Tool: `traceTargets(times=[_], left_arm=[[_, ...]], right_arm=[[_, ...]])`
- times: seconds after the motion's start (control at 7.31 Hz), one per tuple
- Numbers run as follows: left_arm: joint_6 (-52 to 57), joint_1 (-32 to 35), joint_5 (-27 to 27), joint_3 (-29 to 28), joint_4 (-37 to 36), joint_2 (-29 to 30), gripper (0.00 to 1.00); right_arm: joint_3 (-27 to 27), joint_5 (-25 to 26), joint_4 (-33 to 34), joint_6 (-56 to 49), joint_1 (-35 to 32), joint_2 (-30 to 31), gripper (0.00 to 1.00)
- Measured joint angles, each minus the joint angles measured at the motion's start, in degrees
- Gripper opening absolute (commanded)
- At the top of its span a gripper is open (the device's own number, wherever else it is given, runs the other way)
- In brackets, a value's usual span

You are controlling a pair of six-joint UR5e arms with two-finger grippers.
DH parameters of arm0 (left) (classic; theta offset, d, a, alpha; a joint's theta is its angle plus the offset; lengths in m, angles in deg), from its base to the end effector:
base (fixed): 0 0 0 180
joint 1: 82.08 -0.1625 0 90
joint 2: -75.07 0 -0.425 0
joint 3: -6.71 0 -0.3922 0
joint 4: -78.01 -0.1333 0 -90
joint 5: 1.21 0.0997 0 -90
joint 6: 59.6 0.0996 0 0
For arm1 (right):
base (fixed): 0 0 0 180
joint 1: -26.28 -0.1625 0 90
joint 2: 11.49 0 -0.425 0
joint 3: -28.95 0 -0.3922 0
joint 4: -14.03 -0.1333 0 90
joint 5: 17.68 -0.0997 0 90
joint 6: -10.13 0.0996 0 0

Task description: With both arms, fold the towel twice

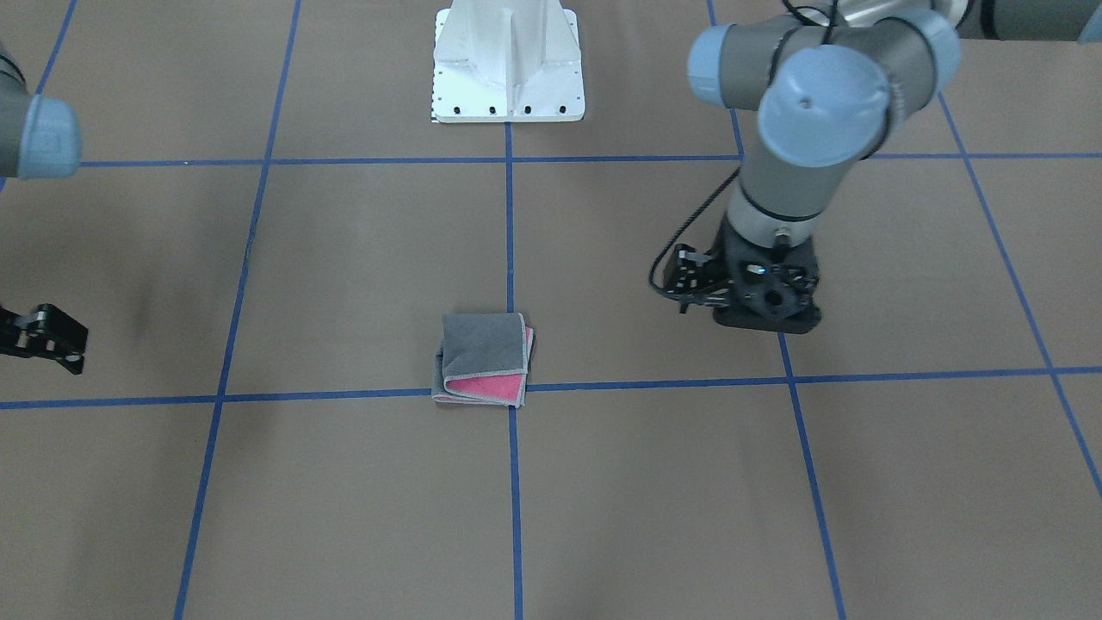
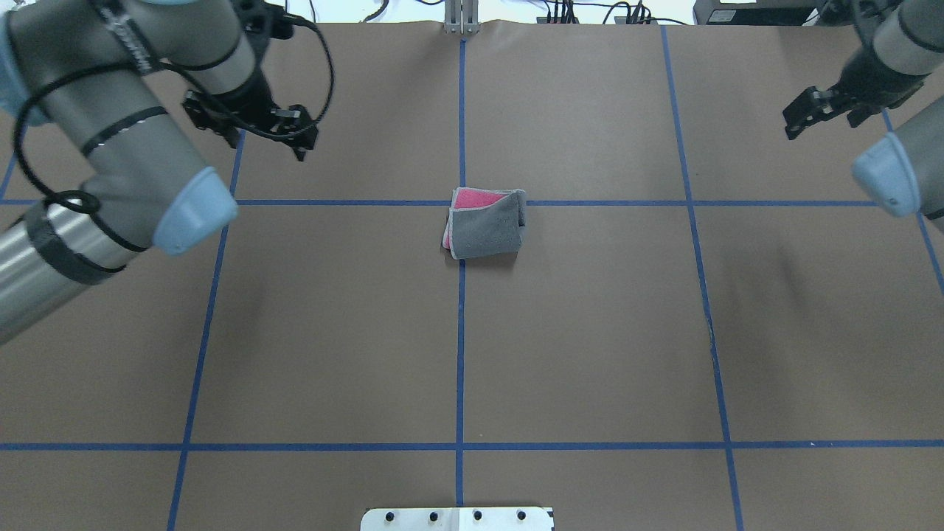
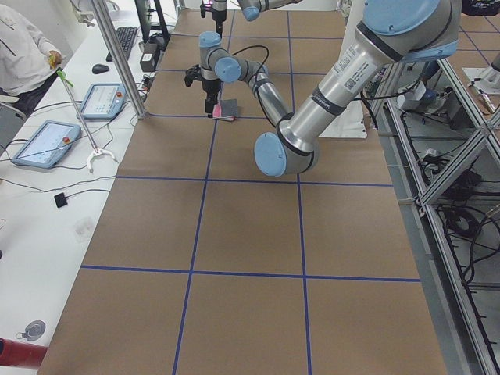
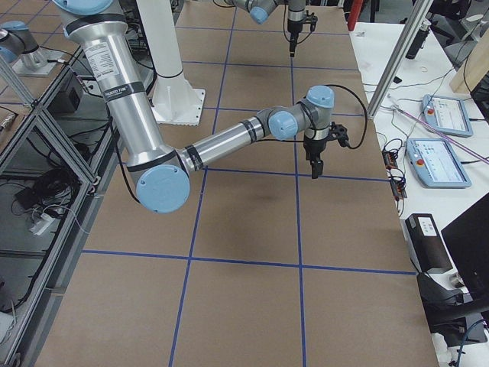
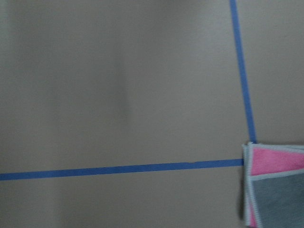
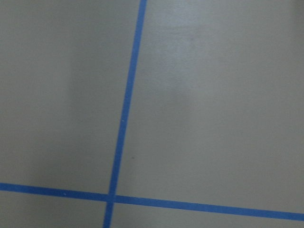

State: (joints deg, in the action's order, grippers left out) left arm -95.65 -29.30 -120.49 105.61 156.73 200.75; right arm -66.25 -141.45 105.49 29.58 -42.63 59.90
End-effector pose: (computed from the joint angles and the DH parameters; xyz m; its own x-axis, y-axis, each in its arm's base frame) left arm 0.3308 -0.5754 0.2503 0.7278 0.2078 -0.6536 -0.0956 0.9744 0.2033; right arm -0.1497 -0.6048 0.4456 0.7704 -0.1807 0.6114 0.0809 0.9790 0.1874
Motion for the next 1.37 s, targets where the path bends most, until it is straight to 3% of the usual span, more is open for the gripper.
traceTargets(times=[0.27, 0.68, 0.96, 1.37], left_arm=[[15.5, 8.3, -4.3, 4.3, -0.4, -11.1, 1.0], [35.9, 21.3, -10.2, 4.3, -0.1, -24.2, 1.0], [42.9, 26.9, -10.9, 3.9, 0.2, -31.9, 1.0], [45.5, 34.9, -11.3, 1.7, 0.4, -38.4, 1.0]], right_arm=[[0.1, -3.5, 1.3, -13.7, -8.1, 5.4, 0.99], [1.6, -5.4, 1.4, -29.2, -17.2, 12.6, 0.99], [2.8, -6.5, 1.0, -35.3, -21.5, 17.3, 0.99], [3.2, -7.1, 0.8, -36.2, -24.3, 20.5, 0.99]])
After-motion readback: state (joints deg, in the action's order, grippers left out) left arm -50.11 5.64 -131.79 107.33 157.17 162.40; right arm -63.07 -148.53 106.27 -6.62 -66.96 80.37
